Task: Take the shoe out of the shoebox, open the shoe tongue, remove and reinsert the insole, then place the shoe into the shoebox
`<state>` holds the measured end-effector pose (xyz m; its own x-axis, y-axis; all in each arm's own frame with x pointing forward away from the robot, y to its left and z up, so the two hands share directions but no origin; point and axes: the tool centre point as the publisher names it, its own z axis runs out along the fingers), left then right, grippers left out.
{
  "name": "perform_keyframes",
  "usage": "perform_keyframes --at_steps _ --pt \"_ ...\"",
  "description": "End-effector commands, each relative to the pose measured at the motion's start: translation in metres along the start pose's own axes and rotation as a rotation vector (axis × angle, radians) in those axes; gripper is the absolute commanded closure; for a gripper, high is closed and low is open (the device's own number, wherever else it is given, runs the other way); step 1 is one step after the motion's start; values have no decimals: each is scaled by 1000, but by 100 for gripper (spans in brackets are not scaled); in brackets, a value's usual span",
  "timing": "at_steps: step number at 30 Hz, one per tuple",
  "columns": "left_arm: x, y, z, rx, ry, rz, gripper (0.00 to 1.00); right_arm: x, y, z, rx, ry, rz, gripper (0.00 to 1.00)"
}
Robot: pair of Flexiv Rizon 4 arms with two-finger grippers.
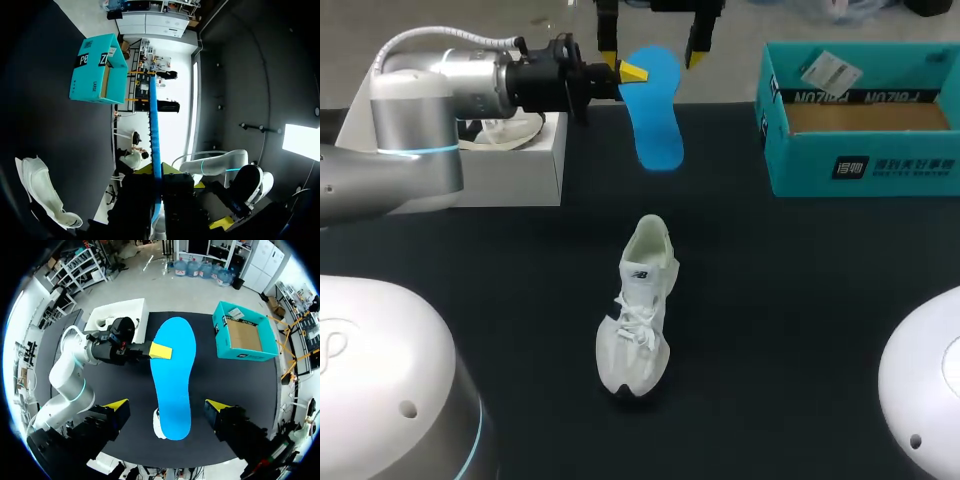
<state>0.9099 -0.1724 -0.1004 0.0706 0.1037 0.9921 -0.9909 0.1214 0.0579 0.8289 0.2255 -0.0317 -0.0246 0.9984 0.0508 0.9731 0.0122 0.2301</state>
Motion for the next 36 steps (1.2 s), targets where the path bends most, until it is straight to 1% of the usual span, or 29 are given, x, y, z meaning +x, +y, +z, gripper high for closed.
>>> perform_keyframes --at_steps 1,9,25,34,36 --pt "-2 -1 5 -1 7 1 100 7 -9 16 -25 -5 99 0" --pt "-5 0 2 1 4 -12 100 6 -9 13 -21 15 116 0" --pt "-11 1 1 -4 5 -22 100 5 -8 13 -23 9 105 0" --pt "-8 3 -3 -8 18 -10 100 5 -8 13 -23 9 105 0" --pt "-8 4 -4 -10 38 -16 100 5 -8 13 -23 9 105 0"
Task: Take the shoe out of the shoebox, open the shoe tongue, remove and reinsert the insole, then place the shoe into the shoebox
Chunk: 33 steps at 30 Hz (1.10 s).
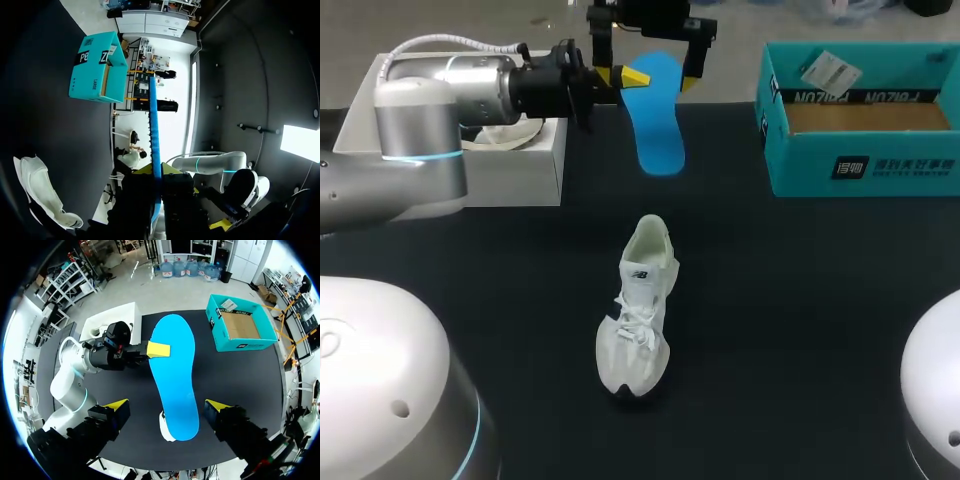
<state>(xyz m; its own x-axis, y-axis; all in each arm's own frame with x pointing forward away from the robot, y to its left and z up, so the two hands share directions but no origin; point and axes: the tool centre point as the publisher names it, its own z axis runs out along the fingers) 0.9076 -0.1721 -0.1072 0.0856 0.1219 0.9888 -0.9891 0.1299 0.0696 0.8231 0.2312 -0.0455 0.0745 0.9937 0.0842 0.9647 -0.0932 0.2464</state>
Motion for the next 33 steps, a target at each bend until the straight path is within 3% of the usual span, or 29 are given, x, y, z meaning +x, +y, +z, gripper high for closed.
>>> perform_keyframes --at_steps 1,2,8,12,18,20,21,33 --pt "-1 2 -5 -3 29 -5 100 -3 1 1 25 104 17 0" --pt "0 3 -6 -4 40 -8 100 -8 2 2 23 220 28 0" --pt "6 2 -16 18 48 11 100 -36 0 5 -40 571 1 0" --pt "8 2 -18 23 42 17 100 -56 0 3 -28 832 -26 0" --pt "8 3 -18 14 38 15 100 -78 -1 1 -44 1108 -75 0" --pt "9 4 -17 11 37 15 100 -81 0 3 -15 1071 -83 0" --pt "9 4 -17 10 37 15 100 -77 2 6 12 863 -88 0" --pt "14 9 -17 12 43 36 100 -77 2 6 12 863 -88 0"
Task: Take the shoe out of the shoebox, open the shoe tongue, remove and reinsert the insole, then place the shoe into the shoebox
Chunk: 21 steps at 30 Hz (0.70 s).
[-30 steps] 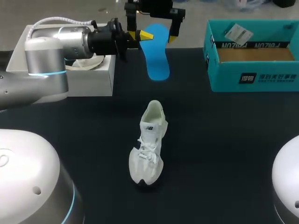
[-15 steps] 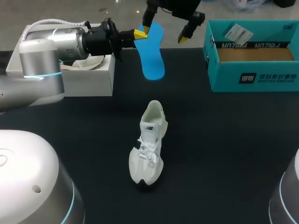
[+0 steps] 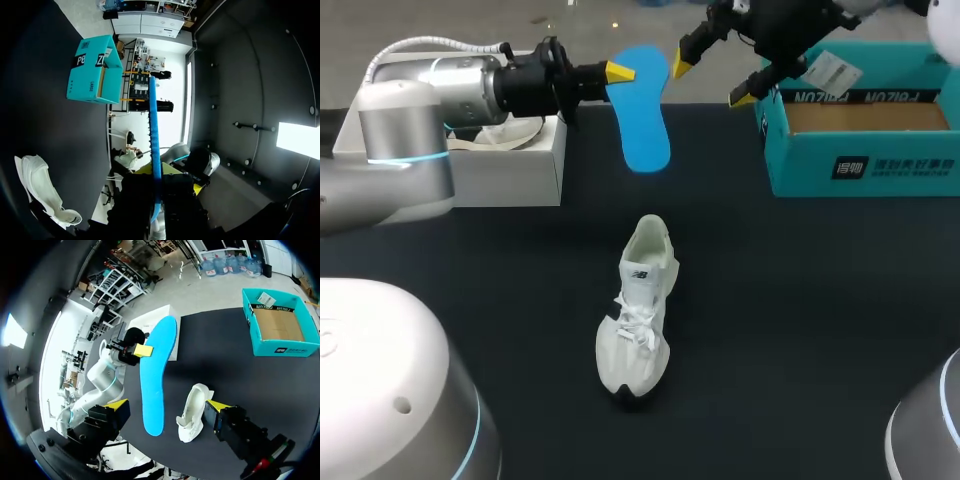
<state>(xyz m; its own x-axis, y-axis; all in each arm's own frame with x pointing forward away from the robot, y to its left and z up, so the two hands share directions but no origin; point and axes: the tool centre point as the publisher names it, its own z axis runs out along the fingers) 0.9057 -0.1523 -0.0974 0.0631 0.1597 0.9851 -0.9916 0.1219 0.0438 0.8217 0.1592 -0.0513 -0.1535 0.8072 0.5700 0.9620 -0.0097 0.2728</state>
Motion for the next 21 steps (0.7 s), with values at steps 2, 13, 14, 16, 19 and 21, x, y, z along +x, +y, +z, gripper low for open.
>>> perform_keyframes --at_steps 2,13,14,16,19,21 --pt "5 6 0 11 24 27 100 -7 -2 2 -5 294 -1 0" --pt "19 12 -4 15 54 51 100 -37 -9 20 -141 924 78 0" --pt "19 13 -3 10 53 50 100 -39 -8 20 -138 962 90 0" --pt "19 14 -2 4 52 47 100 -42 -6 20 -140 1036 105 0" --pt "19 15 -2 2 50 44 100 -42 -1 13 -141 1141 110 0" --pt "19 16 -3 4 48 41 100 -40 2 8 -135 1196 100 0"
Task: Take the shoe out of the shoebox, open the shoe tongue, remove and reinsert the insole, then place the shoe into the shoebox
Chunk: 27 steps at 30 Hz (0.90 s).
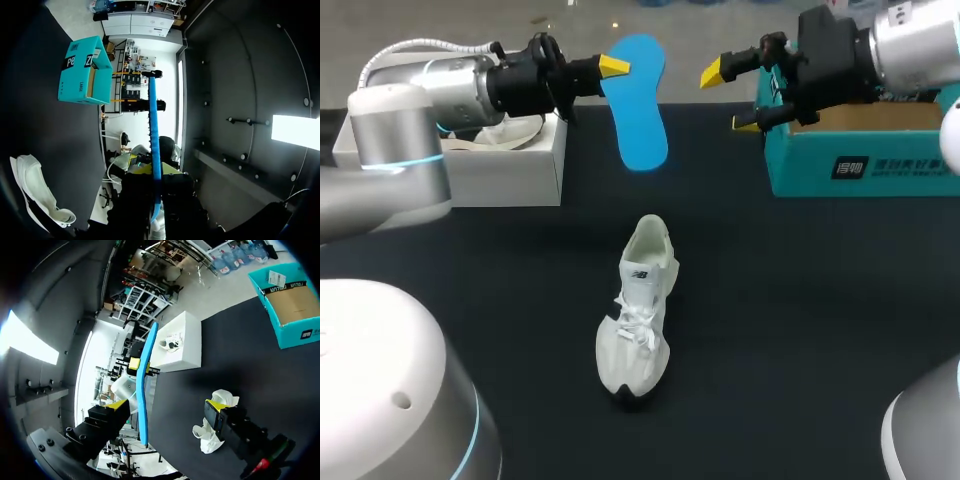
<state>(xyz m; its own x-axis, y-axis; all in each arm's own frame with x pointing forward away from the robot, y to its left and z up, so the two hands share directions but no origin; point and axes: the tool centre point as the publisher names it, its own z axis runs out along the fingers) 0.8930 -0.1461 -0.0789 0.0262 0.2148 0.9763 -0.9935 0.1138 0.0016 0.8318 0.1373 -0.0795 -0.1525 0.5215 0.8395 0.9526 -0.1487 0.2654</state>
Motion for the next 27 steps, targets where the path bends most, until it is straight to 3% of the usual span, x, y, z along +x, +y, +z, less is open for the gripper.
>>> perform_keyframes --at_steps 1,7,12,23,27 --pt "0 2 -2 6 -5 -4 100 -1 2 -6 4 815 25 0" --pt "-4 2 -1 -1 -15 -20 100 9 6 -5 66 808 -35 0" --pt "-8 1 0 -15 -27 -29 100 11 1 3 95 678 -39 0" --pt "-7 1 1 -30 -41 -27 100 10 2 5 77 519 -50 0" --pt "-7 1 2 -35 -45 -25 100 10 1 6 60 523 -49 0"
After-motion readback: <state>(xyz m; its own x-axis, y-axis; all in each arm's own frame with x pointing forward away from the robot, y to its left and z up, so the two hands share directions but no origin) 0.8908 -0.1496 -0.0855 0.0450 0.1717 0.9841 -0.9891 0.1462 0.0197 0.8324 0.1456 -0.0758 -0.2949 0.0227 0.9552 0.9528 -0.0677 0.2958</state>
